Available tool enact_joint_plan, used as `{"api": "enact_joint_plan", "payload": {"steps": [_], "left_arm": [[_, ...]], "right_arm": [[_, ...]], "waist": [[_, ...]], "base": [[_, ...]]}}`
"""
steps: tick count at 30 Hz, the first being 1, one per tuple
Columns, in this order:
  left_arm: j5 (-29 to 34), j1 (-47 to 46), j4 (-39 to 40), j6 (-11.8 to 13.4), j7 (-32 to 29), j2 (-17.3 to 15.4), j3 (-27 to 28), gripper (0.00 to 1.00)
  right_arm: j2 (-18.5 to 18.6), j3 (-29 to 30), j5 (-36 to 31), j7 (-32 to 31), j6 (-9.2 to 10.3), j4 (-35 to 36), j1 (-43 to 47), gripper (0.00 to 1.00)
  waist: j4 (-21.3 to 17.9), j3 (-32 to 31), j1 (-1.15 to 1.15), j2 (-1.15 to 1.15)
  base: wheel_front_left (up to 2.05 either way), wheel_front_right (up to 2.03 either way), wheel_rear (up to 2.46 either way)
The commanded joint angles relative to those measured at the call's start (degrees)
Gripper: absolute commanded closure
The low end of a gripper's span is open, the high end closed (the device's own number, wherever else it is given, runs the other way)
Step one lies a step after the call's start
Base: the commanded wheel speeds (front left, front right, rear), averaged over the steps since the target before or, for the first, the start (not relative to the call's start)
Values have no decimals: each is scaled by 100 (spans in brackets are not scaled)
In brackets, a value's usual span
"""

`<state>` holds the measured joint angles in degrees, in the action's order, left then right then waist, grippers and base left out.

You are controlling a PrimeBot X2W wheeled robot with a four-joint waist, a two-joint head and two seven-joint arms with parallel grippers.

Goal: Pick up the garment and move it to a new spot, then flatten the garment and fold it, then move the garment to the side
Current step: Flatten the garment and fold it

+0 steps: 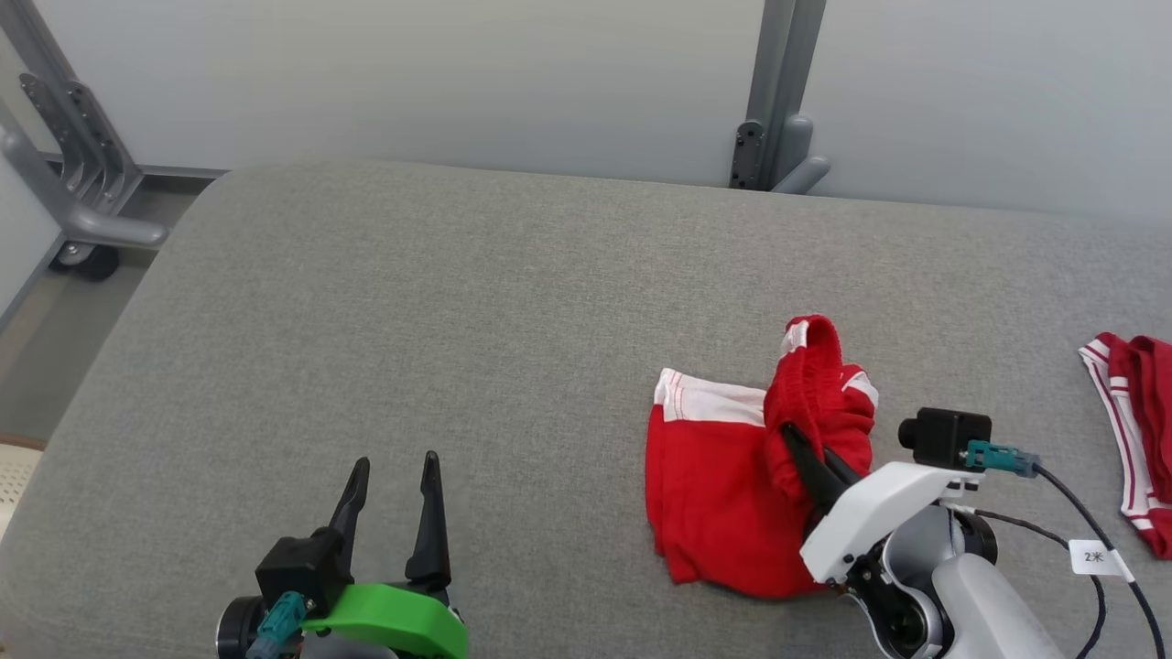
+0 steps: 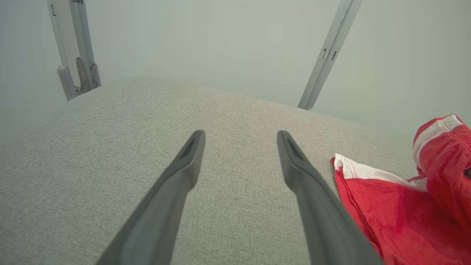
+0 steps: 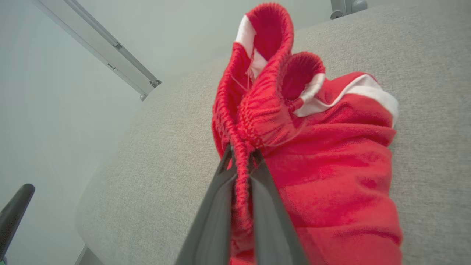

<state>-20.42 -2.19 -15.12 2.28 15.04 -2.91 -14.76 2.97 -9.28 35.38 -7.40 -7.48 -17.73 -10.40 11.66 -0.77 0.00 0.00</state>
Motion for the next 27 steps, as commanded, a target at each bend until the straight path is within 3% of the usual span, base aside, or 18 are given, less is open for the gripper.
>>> {"api": "enact_joint_plan", "payload": {"steps": [1,11,14,16,27], "left_arm": [[38,-69,12,4,17,-5,2,0],[12,-88,6,28,17,-4,2,0],[-1,-94,6,38,16,-4,6,0],[-7,-103,8,36,17,-4,8,0],[-50,-155,-2,52,17,-3,7,0]], "right_arm": [[4,-82,-121,83,-1,-164,-117,100],[0,-465,-472,540,-1,-1291,-493,98],[0,-593,-580,691,-1,-1535,-617,53],[-2,-728,-692,776,-1,-1634,-690,0],[3,-1568,-827,1107,0,-1791,-913,0]], "waist": [[133,31,0,0],[403,81,0,0],[432,104,0,0],[435,121,0,0],[359,176,0,0]], "base": [[0,0,0],[0,0,0],[0,0,0],[0,0,0],[0,0,0]]}}
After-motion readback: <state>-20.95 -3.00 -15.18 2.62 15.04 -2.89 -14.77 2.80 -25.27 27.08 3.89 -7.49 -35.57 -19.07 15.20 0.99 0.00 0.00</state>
